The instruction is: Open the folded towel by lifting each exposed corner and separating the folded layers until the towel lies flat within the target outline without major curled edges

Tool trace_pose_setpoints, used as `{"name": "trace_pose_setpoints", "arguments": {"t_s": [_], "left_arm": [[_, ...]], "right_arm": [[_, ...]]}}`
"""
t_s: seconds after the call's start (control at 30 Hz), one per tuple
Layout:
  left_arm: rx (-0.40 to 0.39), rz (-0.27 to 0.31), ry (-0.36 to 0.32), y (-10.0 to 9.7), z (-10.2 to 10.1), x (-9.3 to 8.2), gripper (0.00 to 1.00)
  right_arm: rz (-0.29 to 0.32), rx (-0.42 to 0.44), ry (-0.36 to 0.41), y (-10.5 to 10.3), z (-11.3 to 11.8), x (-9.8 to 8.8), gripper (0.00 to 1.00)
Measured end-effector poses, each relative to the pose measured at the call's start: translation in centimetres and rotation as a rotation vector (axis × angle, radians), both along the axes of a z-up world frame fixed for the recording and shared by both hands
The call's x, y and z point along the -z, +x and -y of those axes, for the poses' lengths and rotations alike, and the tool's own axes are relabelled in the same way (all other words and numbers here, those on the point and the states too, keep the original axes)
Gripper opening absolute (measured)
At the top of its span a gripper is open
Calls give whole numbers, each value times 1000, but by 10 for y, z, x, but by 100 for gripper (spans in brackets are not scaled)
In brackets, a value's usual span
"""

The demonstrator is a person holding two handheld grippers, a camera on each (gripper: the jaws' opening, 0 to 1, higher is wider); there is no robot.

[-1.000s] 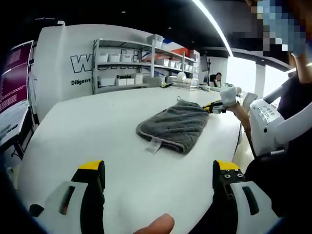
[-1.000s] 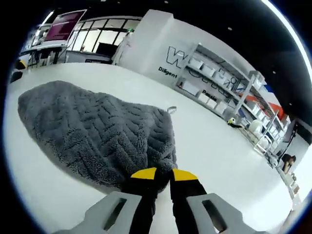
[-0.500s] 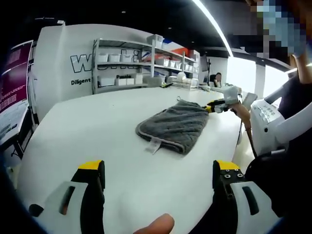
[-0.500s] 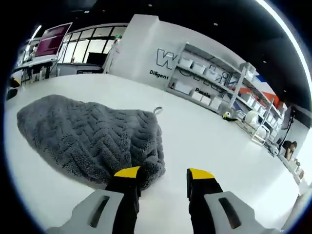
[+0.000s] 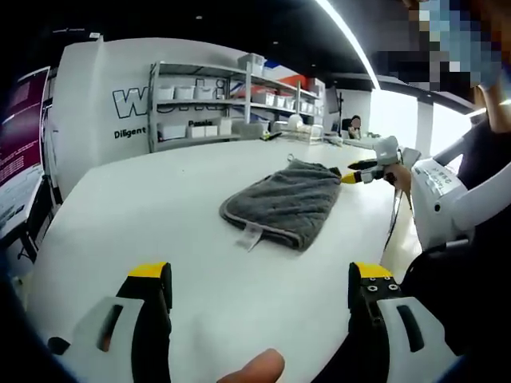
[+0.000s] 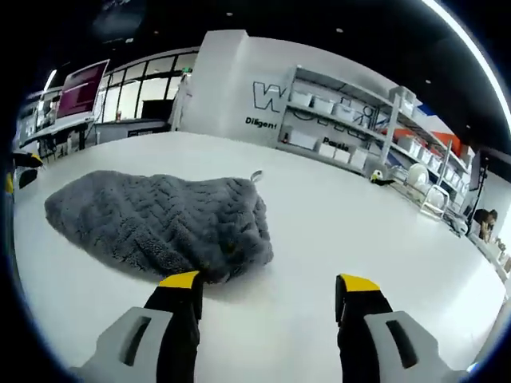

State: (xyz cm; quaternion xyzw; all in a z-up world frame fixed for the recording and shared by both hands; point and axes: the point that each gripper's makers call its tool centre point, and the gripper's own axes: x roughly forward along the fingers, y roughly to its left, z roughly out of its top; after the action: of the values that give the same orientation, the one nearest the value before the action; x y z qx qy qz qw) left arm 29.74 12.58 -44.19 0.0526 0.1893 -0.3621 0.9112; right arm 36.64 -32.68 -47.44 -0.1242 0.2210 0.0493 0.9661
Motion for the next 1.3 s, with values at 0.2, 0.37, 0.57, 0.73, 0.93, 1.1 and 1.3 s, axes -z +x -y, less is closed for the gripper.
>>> {"name": "trace_pose_setpoints", "arguments": {"t_s": [0.2,0.37,0.57,0.73,0.93,1.1,1.3], "left_arm": [[6,-7,0,1,4,1,90],[13,-8,1,1,7,1,90],[31,-6,4,0,13,1,90],[24,-11,2,0,12,3,90],[19,-12,7,0,10,2,90],[19,-8,-1,0,12,0,90],[19,-10,5,0,12,0,90]], "right_arm": [[-76,-85,1,-13,-19,12,98],[-87,-167,66,-20,-40,9,99],[-35,-222,105,-19,-52,-8,99],[-23,-266,116,-13,-54,-19,99],[-8,-345,76,-2,-58,-38,99],[33,-390,76,7,-58,-59,99],[20,-398,20,21,-50,-65,96]]}}
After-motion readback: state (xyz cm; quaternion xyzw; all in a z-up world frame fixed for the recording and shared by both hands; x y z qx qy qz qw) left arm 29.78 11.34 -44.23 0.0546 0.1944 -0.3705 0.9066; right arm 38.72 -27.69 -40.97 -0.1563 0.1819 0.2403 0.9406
